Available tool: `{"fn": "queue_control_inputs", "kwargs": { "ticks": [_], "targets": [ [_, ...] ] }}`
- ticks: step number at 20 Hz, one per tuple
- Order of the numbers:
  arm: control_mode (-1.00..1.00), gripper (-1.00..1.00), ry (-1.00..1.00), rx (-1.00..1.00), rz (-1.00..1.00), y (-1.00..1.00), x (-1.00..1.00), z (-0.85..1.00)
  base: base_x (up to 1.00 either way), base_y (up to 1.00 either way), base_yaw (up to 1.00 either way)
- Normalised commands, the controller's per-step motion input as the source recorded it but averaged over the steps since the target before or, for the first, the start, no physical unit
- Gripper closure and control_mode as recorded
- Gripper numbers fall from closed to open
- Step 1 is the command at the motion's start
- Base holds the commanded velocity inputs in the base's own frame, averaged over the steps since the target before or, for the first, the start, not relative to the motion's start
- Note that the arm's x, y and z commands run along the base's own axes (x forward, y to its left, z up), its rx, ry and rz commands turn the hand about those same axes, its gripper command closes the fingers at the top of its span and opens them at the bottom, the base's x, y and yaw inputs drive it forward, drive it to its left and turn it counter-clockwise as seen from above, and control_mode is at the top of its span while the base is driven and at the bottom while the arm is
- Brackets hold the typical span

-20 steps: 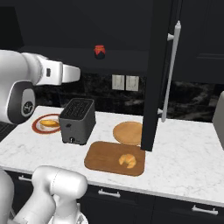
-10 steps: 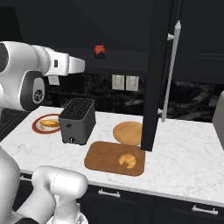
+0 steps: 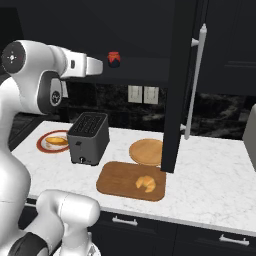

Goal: From the different types of pastries on the counter, select a croissant and place it on the cutting board. Then retrieve a jar of jam from the cabinet and place it alongside the croissant on the cutting board.

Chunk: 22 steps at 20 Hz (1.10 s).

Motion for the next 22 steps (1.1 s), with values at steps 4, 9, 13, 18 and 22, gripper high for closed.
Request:
{"fn": "queue_control_inputs", "kwargs": {
  "ticks": [4, 9, 13, 18, 22],
  "targets": [
    [-1.00, -1.00, 0.00, -0.08, 0.00, 0.00, 0.34, 0.00, 0.00, 0.00, 0.00],
    [-1.00, -1.00, -0.01, -0.03, 0.02, 0.00, 0.30, 0.00, 0.00, 0.00, 0.00],
    [-1.00, -1.00, -0.06, 0.00, 0.04, 0.00, 0.29, -0.05, 0.00, 0.00, 0.00],
    [-1.00, -1.00, -0.06, 0.01, 0.05, -0.01, 0.30, -0.20, 0.00, 0.00, 0.00],
    [-1.00, -1.00, -0.01, 0.00, 0.04, -0.06, 0.20, -0.12, 0.00, 0.00, 0.00]
  ]
}}
